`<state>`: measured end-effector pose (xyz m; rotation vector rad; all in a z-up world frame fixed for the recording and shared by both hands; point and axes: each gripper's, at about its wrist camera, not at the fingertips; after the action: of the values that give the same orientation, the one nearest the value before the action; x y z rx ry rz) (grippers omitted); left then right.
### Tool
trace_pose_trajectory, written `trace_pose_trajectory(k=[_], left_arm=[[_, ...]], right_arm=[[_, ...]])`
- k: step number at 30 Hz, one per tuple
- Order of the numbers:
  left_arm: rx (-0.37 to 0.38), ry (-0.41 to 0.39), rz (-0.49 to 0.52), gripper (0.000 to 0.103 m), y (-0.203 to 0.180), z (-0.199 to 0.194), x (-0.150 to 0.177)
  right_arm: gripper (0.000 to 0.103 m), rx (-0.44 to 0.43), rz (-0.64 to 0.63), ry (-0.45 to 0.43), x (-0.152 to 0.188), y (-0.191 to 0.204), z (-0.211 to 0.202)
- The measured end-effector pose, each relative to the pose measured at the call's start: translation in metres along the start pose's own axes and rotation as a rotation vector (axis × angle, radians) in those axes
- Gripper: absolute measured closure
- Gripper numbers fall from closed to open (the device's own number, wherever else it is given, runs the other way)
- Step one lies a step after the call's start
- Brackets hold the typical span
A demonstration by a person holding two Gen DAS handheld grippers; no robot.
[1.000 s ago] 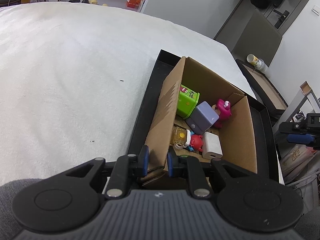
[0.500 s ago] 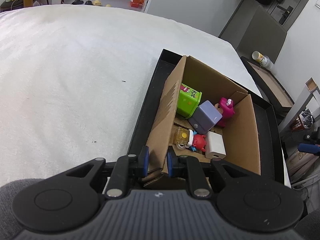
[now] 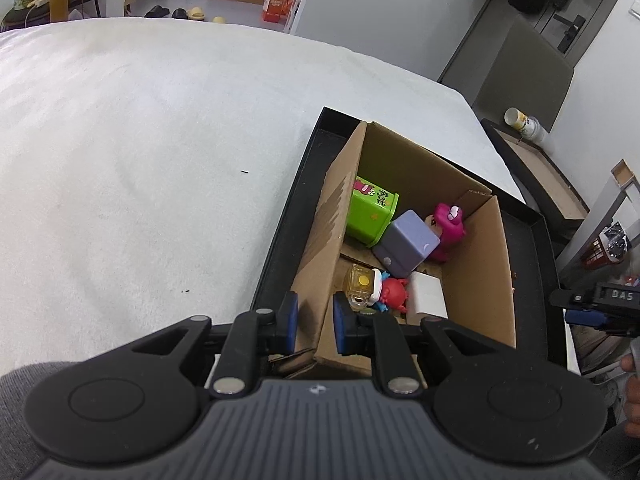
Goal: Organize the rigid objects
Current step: 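Move the right tool to the brown-haired doll and grasp it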
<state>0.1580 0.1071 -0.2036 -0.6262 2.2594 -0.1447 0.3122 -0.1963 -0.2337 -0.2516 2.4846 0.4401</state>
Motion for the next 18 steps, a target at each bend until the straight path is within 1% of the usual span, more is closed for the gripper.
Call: trace_pose_trajectory(k=[3,6,12,18], left_arm=[[-0.010,0.010,0.011,0.086,-0.003,0.002,-0.001],[-0.017,0.022,0.024,0.086,-0.006,0.006,-0.001],[-0.034,0.040,0.061,0.087,-0.009,0.009,0.001],[-0.008,0.049,0.021,0.087,-0.001,0.008,0.001]], right_arm=[[0.040,-0.015,0.020,0.031,0.002,-0.007,0.018],[0.040,-0.012,0.015,0.032,0.003,-0.008,0.031],[0.040,-0.044,0.031,0.014,0.001,-0.008,0.047],[0.040,-0.064,-0.029,-0.005,-0.004,0.003,0.062]])
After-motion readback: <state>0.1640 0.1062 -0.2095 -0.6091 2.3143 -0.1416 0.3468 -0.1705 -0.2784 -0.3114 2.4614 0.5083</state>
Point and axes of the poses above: each gripper's, at about its wrist camera, not at the fingertips, and z roughly the way its jaws point, y to its left, x to its underside, and after that the axes turned 9 degrees about -y, right-handed
